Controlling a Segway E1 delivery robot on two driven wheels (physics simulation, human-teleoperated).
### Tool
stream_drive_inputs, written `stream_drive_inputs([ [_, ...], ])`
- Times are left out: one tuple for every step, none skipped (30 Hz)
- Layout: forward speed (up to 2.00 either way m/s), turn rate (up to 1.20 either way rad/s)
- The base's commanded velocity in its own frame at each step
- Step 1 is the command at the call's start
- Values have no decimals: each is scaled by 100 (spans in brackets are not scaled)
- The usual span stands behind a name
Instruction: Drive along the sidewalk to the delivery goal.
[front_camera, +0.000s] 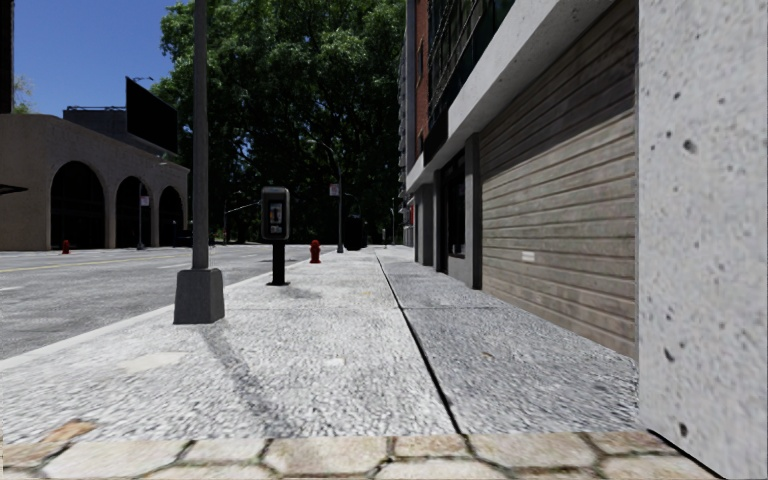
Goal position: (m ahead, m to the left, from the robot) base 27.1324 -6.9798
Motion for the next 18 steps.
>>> stream_drive_inputs([
  [200, 0],
  [200, 0],
  [200, 0],
  [200, 0],
  [200, 0],
  [200, 0],
  [200, 0],
  [200, 0],
  [200, 0],
  [200, 0],
  [200, 0],
  [200, 0],
  [200, 0],
  [200, 0],
  [200, 0],
  [200, 0],
  [200, 0],
  [200, 0],
])
